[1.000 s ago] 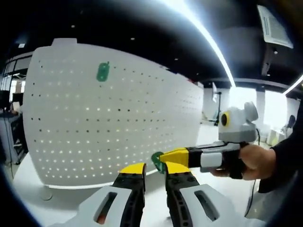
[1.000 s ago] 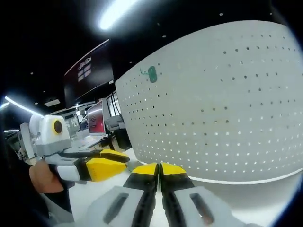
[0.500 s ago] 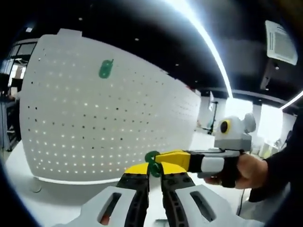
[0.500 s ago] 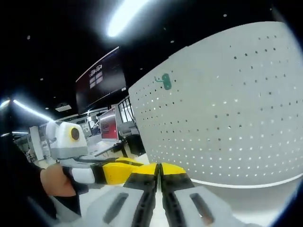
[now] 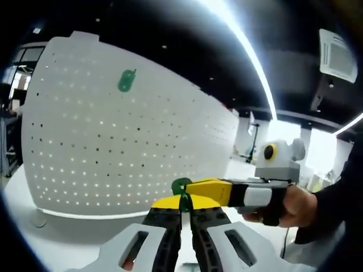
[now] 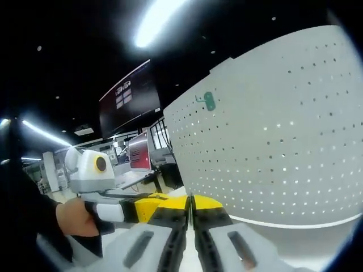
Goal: Insert the hook assembly into the mounting plate slot until the hook locks in place.
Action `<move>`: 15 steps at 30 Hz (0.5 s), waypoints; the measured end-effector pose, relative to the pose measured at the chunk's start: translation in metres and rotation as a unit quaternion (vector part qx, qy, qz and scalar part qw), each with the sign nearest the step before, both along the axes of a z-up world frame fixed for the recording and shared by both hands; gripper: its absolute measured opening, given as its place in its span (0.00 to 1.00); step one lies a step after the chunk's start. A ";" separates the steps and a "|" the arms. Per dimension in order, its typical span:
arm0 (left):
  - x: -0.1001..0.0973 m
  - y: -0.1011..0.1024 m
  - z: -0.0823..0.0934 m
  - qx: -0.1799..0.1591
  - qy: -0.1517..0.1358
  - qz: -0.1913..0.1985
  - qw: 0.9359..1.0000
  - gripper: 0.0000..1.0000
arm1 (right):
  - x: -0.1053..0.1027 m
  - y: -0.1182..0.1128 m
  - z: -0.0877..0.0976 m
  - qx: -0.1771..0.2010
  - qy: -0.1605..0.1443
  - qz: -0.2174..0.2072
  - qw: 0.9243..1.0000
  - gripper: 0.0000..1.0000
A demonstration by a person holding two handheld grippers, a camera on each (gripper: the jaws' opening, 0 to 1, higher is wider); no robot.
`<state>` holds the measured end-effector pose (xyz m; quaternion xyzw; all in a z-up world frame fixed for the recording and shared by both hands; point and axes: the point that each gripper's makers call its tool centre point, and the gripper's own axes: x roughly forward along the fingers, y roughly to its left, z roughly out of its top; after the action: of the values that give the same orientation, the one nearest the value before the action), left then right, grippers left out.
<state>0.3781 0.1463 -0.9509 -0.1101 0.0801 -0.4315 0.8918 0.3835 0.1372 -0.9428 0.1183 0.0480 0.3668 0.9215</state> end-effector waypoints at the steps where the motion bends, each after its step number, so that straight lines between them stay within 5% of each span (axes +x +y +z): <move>1: 0.000 0.000 0.000 0.000 0.000 0.000 1.000 0.04 | 0.000 0.000 0.000 0.000 0.000 0.001 1.000 0.00; 15: -0.001 -0.001 0.000 0.000 -0.002 -0.001 1.000 0.06 | 0.000 -0.001 -0.001 -0.007 -0.002 0.002 1.000 0.00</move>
<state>0.3768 0.1453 -0.9505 -0.1091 0.0786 -0.4330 0.8913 0.3831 0.1360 -0.9438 0.1111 0.0493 0.3682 0.9218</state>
